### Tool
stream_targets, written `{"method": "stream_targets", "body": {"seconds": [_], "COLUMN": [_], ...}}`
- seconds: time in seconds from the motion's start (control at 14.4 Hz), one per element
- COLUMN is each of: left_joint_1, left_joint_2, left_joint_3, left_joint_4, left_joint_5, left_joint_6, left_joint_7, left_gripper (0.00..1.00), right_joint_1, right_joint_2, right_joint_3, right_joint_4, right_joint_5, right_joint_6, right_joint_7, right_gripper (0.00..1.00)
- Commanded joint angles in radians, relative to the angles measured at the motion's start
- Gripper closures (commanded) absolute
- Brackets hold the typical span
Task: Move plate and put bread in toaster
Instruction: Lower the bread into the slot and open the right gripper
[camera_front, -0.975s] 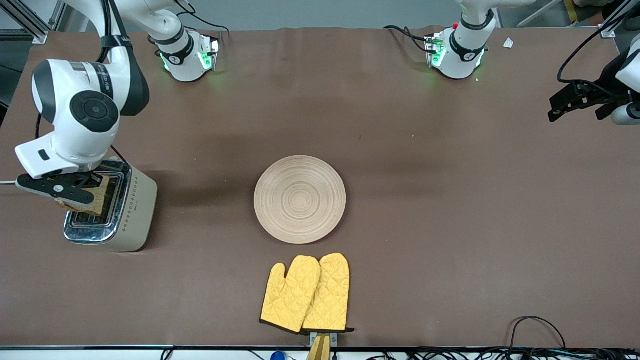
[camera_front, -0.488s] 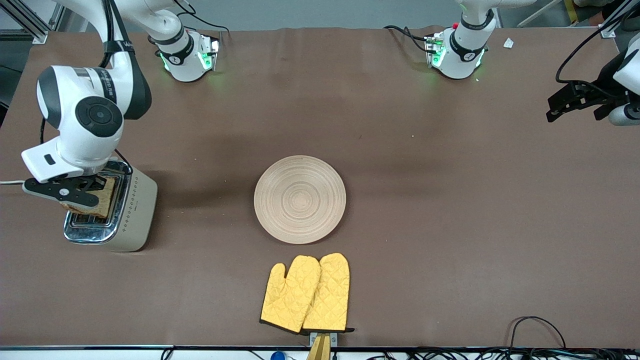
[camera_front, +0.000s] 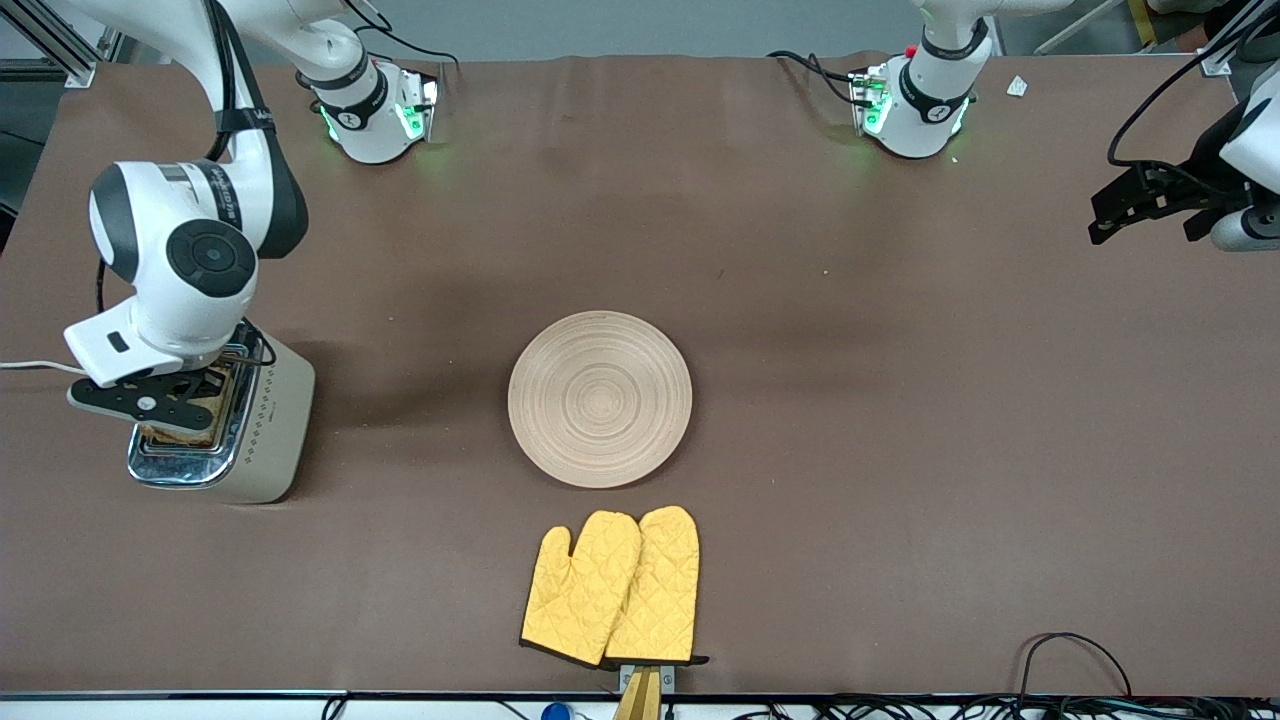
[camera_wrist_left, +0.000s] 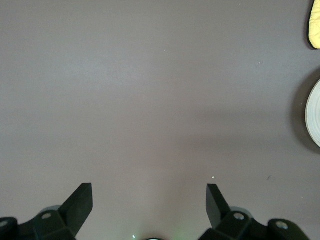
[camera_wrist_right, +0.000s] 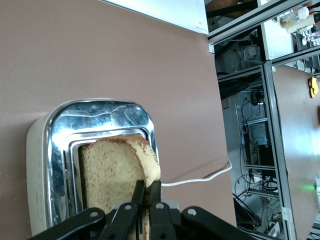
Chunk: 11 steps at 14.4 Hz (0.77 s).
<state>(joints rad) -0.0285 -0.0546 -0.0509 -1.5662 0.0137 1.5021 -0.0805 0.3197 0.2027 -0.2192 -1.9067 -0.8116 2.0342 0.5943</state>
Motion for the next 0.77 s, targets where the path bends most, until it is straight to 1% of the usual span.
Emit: {"method": "stream_targets", "body": {"seconds": [0.0,0.14,0.21,0.28,0.42,0.56,0.63,0.7], "left_joint_1": [-0.001,-0.004,-0.005,-0.007,-0.002,-0.002,-0.002,-0.002], "left_joint_2": [0.005,0.005,0.004,0.004,0.004,0.004,0.004,0.004], "left_joint_3": [0.003,0.003,0.002,0.002,-0.018,-0.020,-0.020,-0.020], "left_joint_4": [0.022,0.022,0.022,0.022,0.020,0.020,0.020,0.020], "left_joint_5": [-0.008,-0.006,0.000,0.002,0.008,0.008,0.008,0.008], "left_joint_6": [-0.013,-0.022,-0.029,-0.031,-0.031,-0.031,-0.031,-0.031], "left_joint_7": [-0.013,-0.056,-0.070,-0.065,-0.059,-0.059,-0.058,-0.058], "left_gripper": [0.00,0.00,0.00,0.00,0.00,0.00,0.00,0.00], "right_joint_1": [-0.043,-0.062,-0.064,-0.064,-0.053,-0.053,-0.050,-0.050], "right_joint_2": [0.041,0.070,0.078,0.090,0.093,0.092,0.090,0.087], "right_joint_3": [0.009,0.009,0.009,0.011,0.011,0.017,0.021,0.033], "right_joint_4": [-0.009,-0.009,-0.009,-0.009,-0.005,0.012,0.020,0.023], "right_joint_5": [-0.032,-0.032,-0.035,-0.035,-0.029,-0.020,-0.020,-0.018], "right_joint_6": [0.067,0.100,0.100,0.100,0.086,0.042,0.020,0.005], "right_joint_7": [0.036,0.035,0.036,0.036,0.036,0.027,0.025,0.024], "right_gripper": [1.00,0.99,0.98,0.94,0.64,0.16,0.04,0.00]}}
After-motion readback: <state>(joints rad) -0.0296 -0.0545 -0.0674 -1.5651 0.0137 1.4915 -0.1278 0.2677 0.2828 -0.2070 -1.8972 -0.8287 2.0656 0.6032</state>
